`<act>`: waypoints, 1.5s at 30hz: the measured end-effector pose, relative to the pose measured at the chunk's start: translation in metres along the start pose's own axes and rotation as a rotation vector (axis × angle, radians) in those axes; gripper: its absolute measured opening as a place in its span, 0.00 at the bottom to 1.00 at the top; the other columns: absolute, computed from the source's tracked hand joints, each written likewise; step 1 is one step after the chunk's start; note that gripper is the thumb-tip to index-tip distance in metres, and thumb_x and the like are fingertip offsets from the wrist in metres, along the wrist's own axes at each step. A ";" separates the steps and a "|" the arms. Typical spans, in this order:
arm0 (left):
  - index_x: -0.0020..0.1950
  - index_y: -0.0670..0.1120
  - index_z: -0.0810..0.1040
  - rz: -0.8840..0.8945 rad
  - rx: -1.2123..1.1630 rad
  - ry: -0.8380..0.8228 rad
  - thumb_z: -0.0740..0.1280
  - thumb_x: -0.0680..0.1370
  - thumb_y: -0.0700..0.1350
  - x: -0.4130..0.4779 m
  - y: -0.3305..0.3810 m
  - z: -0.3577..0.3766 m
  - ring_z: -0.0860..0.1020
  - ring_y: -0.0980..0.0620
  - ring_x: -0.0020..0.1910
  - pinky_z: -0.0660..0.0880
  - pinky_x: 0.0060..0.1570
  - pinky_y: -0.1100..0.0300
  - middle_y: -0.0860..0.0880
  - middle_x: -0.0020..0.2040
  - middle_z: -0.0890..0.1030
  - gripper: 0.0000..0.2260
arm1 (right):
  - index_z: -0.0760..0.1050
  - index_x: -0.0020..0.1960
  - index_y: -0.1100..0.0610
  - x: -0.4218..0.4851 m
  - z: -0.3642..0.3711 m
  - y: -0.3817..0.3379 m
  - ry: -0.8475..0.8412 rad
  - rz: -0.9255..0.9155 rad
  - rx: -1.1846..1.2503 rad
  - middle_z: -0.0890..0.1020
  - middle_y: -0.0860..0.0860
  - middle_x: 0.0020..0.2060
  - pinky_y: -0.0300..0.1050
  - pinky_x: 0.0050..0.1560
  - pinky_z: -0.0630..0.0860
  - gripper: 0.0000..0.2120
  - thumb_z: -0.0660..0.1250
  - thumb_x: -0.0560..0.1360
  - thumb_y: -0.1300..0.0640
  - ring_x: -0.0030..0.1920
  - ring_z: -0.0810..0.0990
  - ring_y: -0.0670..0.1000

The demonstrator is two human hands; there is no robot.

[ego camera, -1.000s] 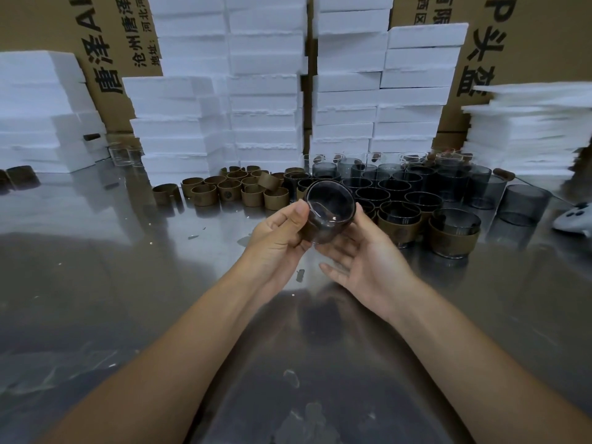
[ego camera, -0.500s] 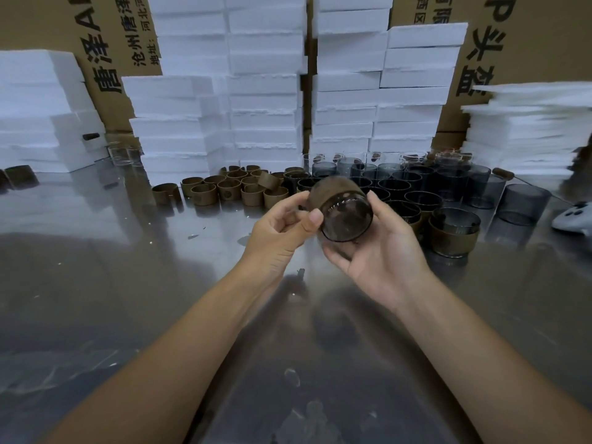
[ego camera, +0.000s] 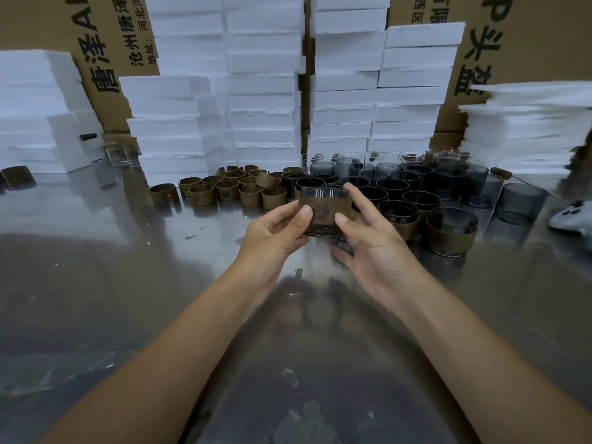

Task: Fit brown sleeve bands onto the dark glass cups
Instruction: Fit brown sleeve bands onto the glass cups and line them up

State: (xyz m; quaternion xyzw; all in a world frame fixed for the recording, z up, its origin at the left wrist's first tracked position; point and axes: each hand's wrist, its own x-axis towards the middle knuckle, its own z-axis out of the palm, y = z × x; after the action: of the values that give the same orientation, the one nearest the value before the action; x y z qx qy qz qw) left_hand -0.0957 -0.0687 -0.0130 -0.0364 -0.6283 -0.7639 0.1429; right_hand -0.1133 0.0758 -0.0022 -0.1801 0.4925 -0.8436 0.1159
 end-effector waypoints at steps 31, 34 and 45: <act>0.45 0.56 0.77 0.035 0.502 -0.053 0.65 0.79 0.49 0.001 -0.011 -0.003 0.80 0.54 0.45 0.70 0.37 0.76 0.50 0.46 0.81 0.04 | 0.66 0.61 0.52 0.000 -0.030 0.010 0.442 -0.167 -1.419 0.64 0.49 0.56 0.44 0.46 0.67 0.28 0.75 0.66 0.49 0.58 0.71 0.54; 0.47 0.55 0.76 0.033 0.492 -0.060 0.65 0.79 0.47 0.001 -0.010 -0.003 0.80 0.56 0.42 0.70 0.36 0.77 0.52 0.44 0.81 0.04 | 0.64 0.64 0.54 -0.001 -0.032 0.009 0.490 -0.238 -1.455 0.63 0.53 0.61 0.44 0.44 0.69 0.31 0.76 0.68 0.50 0.50 0.73 0.55; 0.47 0.56 0.76 0.026 0.512 -0.053 0.65 0.79 0.44 -0.002 -0.008 -0.004 0.80 0.55 0.42 0.71 0.38 0.74 0.52 0.43 0.82 0.06 | 0.55 0.76 0.54 0.004 -0.037 0.011 0.448 -0.225 -1.836 0.64 0.51 0.75 0.57 0.73 0.48 0.32 0.64 0.78 0.46 0.77 0.49 0.54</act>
State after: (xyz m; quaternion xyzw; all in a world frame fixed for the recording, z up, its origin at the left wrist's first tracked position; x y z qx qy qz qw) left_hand -0.0955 -0.0710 -0.0222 -0.0271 -0.8041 -0.5770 0.1405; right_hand -0.1318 0.0978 -0.0279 -0.0814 0.9534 -0.1483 -0.2499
